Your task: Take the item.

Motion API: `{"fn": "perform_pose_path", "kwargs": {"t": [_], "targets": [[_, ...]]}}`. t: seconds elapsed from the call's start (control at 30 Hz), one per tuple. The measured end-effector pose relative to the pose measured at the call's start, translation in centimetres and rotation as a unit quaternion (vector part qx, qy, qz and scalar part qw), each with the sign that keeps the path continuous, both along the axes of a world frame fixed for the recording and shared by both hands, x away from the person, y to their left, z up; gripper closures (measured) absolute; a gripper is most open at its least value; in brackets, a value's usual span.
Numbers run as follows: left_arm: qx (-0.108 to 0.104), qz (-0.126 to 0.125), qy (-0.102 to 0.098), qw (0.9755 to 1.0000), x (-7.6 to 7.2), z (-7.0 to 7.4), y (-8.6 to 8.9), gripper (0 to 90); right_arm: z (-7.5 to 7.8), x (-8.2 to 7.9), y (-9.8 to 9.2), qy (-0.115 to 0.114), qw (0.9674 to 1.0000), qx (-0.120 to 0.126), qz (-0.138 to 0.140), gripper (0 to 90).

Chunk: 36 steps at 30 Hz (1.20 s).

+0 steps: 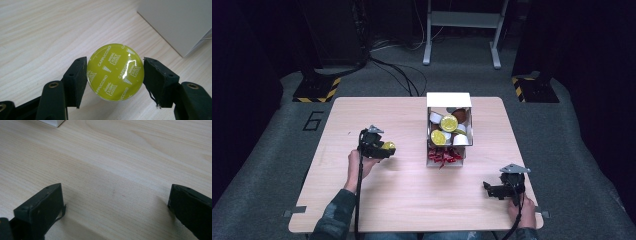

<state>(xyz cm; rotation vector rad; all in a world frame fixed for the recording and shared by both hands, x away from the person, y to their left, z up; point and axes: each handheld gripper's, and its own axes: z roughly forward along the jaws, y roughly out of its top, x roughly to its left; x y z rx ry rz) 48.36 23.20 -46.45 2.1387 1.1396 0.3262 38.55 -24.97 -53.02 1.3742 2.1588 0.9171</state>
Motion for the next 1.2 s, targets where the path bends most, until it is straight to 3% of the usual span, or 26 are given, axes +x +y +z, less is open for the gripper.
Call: {"fn": "perform_pose_path", "kwargs": {"t": [0.23,0.5,0.73,0.9,1.2], "targets": [[0.007,-0.001,0.016,0.9998,0.3,-1.3,-0.3,37.5,0.0,0.0,0.0,0.000,1.0000,-0.001,0.000,0.0],[-0.001,0.008,0.030,0.9995,0.5,-2.3,-0.3,37.7,0.0,0.0,0.0,0.000,1.0000,-0.001,0.000,0.0],[-0.001,0.010,0.033,0.9994,0.5,-2.2,-0.1,36.6,0.0,0.0,0.0,0.000,1.0000,0.000,0.000,0.0],[-0.011,0.016,0.026,0.9995,0.2,-1.6,0.3,22.2,0.0,0.0,0.0,0.000,1.0000,0.000,0.000,0.0],[-0.029,0.018,0.004,0.9994,-1.0,0.2,1.0,11.6,0.0,0.0,0.0,0.000,1.0000,0.000,0.000,0.0]]}}
